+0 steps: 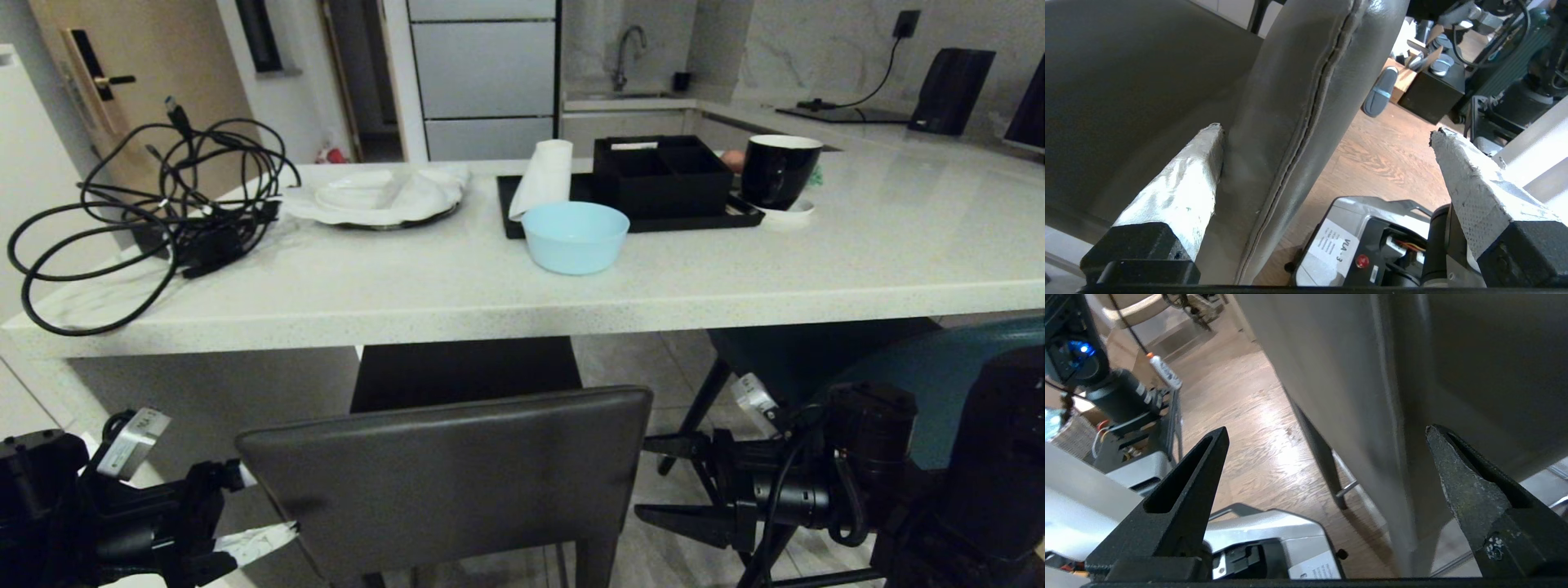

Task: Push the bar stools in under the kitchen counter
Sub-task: Pull the gray chair out from under the dining table

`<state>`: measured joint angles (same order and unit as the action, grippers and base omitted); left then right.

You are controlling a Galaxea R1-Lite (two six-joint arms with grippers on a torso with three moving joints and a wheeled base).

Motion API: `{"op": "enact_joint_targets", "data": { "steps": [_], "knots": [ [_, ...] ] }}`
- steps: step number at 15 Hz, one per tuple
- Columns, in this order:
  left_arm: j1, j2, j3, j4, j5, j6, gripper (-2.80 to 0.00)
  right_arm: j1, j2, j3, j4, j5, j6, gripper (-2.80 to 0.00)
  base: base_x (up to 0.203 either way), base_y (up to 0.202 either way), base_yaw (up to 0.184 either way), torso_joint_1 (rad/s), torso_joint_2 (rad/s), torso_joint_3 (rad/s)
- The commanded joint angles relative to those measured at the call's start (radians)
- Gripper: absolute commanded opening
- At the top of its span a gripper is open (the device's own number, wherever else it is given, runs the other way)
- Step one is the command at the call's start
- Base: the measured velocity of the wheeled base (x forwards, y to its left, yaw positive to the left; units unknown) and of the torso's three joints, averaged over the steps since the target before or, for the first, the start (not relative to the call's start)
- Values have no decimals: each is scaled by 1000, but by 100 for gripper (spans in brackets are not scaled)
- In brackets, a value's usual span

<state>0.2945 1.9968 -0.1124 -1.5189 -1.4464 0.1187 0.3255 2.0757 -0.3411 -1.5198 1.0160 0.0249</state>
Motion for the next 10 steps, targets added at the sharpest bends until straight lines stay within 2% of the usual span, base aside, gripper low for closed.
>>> {"op": "enact_joint_targets", "data": {
  "steps": [1,10],
  "knots": [
    [6,-1,4,-11,-4,1,0,32,16,-17,-10,7,0,0,0,0,0,0,0,0],
    [0,0,10,-11,-3,1,0,62,96,-129,-10,6,1,0,0,0,0,0,0,0]
  ]
}}
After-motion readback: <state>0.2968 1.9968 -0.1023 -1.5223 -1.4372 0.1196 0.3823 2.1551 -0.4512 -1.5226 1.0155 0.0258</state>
